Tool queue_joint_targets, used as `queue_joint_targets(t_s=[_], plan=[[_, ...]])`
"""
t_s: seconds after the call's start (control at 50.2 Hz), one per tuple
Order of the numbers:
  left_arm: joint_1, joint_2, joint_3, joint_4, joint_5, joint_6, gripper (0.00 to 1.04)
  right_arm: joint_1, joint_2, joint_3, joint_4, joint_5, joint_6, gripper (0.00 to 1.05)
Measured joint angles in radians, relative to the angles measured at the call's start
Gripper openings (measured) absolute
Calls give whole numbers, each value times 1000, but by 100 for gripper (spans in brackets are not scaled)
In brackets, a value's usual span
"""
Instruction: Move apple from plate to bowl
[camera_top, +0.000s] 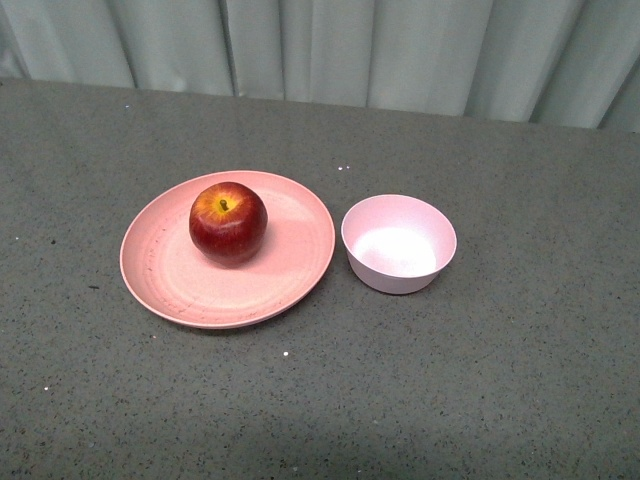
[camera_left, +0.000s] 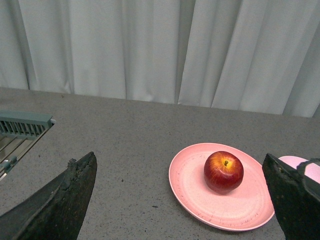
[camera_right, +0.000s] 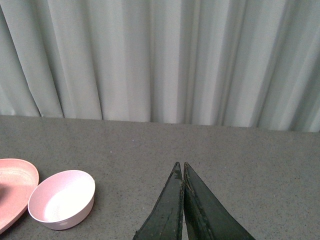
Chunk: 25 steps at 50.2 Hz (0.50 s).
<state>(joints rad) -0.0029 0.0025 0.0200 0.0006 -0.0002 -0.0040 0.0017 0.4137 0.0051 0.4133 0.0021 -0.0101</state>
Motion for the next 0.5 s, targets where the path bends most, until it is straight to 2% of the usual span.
queue_joint_targets(t_s=[0.498], plan=[[0, 0, 0, 0, 0, 0, 98, 0, -195, 0, -191, 0, 0, 1]])
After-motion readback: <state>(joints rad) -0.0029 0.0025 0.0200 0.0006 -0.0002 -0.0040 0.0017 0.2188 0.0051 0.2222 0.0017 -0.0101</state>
